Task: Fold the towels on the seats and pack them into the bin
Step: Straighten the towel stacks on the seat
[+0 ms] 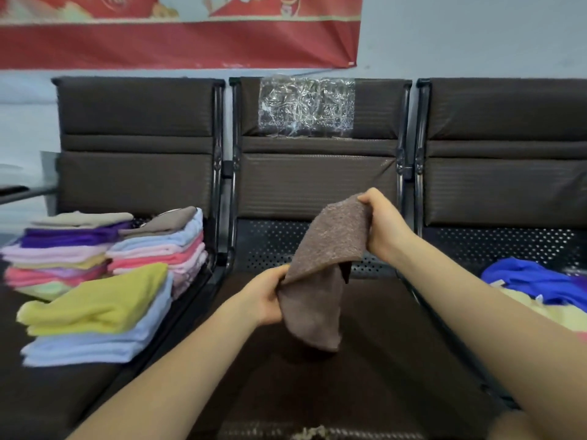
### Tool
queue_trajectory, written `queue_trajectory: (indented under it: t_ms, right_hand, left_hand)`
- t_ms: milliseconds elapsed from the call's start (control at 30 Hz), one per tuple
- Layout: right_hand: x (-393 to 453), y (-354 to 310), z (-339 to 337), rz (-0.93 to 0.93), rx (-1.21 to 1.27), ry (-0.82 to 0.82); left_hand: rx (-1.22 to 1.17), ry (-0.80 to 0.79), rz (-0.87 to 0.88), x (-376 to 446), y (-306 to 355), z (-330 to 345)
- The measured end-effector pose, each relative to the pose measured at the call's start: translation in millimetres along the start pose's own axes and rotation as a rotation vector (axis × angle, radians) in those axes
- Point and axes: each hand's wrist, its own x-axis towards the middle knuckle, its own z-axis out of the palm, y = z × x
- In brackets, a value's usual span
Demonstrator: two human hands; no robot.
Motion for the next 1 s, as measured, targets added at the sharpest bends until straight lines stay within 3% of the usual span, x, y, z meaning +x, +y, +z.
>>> queue_trajectory:
  t_ms: [167,333,433,567,667,767,833,933,1000]
  right_hand:
    - [24.7,19.8,-20.1,0.070,0.113,0.046]
    - [47.7,15.5,-20.2,0.037,0.428,-0.092]
    - [40.6,12.3,-22.7,0.033,0.478,-0.174]
    - [29.4,43.5,-52.7,0.223,0.055,-0.050]
    - [19.1,79.1,-79.9,0.467,-0.343,0.027]
    - [-0.3,103.1,-105.0,0.584,-0.656,0.068]
    - [-11.5,107.2,-119.6,0.584,-0.940,0.029]
    - [-18.5,108.1,-130.4,0.490,-1.222,-0.084]
    - [-22.1,108.9,-128.7,0.305,-1.413,-0.139]
  left_hand:
    - [-0.016,0.219,0.491,16.1,34.6,-24.5]
    - [0.064,0.229,0.949,0.4,75.6,-23.6]
    - [0.154,0.259,1.096,-11.7,78.0,-21.7]
    - [0.571,0.414,1.045,-22.3,49.9,-34.8]
    - [1.046,0.385,0.789,-20.7,8.4,-56.6]
    - [1.360,0.279,0.513,-21.9,-24.7,-76.7]
    - [1.509,0.168,0.437,-25.8,-37.1,-86.9]
    - [1.795,-0.024,0.455,-34.4,-45.0,-93.7]
    - [1.835,-0.106,0.489,-41.6,-47.6,-92.3]
